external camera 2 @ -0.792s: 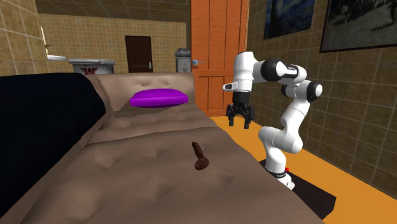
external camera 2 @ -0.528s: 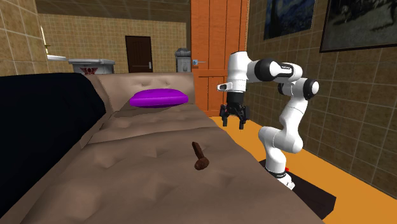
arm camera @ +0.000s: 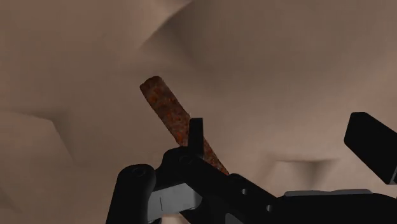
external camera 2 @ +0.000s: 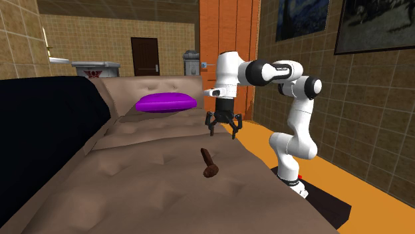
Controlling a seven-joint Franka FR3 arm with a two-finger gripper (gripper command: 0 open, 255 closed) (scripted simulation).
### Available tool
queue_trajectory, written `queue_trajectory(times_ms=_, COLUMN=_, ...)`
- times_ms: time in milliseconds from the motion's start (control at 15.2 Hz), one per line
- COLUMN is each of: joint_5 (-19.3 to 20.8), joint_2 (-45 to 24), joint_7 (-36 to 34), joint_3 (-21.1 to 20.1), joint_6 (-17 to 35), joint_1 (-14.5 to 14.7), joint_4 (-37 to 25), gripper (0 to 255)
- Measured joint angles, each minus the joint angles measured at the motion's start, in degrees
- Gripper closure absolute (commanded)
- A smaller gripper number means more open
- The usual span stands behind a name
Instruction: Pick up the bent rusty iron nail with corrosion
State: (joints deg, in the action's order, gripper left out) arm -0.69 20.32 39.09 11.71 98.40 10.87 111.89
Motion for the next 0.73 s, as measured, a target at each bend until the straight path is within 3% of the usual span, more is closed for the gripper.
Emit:
queue_trajectory(times_ms=462, joint_5=1.15, joint_2=-16.04, joint_7=22.58, joint_3=0.94, joint_6=-0.47, joint_1=4.05, joint_4=-15.47, gripper=0)
queue_trajectory(times_ms=726, joint_5=1.48, joint_2=-17.10, joint_7=25.23, joint_3=0.65, joint_6=1.44, joint_1=4.46, joint_4=-14.55, gripper=0)
